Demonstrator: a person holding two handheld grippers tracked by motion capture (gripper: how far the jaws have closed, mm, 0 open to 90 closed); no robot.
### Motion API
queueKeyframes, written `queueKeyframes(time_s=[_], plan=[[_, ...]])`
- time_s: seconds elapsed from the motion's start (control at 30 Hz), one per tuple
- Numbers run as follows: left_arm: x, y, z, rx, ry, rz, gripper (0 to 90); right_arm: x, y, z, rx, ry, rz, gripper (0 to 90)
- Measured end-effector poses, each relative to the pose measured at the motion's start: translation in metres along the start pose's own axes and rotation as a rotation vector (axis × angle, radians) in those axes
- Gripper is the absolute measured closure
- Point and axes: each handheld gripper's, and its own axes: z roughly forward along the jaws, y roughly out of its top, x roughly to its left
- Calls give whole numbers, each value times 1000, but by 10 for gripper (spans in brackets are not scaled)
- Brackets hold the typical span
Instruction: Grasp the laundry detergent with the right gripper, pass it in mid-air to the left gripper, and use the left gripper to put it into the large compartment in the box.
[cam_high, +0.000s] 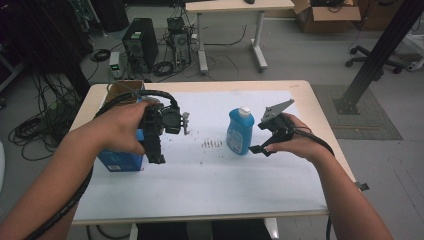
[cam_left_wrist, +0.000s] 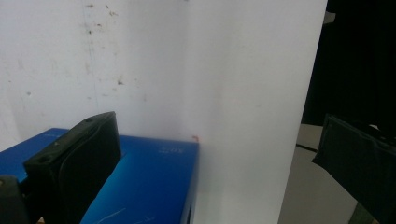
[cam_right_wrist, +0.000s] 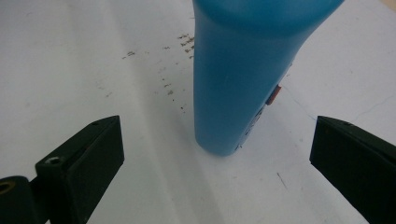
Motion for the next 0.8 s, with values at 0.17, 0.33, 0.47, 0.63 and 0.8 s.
queueKeyframes(time_s=[0.17,0.33,0.47,0.63,0.8], plan=[[0,0,1,5,-1,3,2,2,-3,6,-32,-19,27,25],[0,2,3,9,-3,5,2,5,-5,12,-80,-27,52,21],[0,2,3,7,-4,9,2,8,-5,18,-111,-43,65,19],[-1,2,4,7,-4,6,2,9,-6,23,-150,-75,91,17],[-2,2,5,8,-5,9,2,9,-8,26,-188,-94,122,17]])
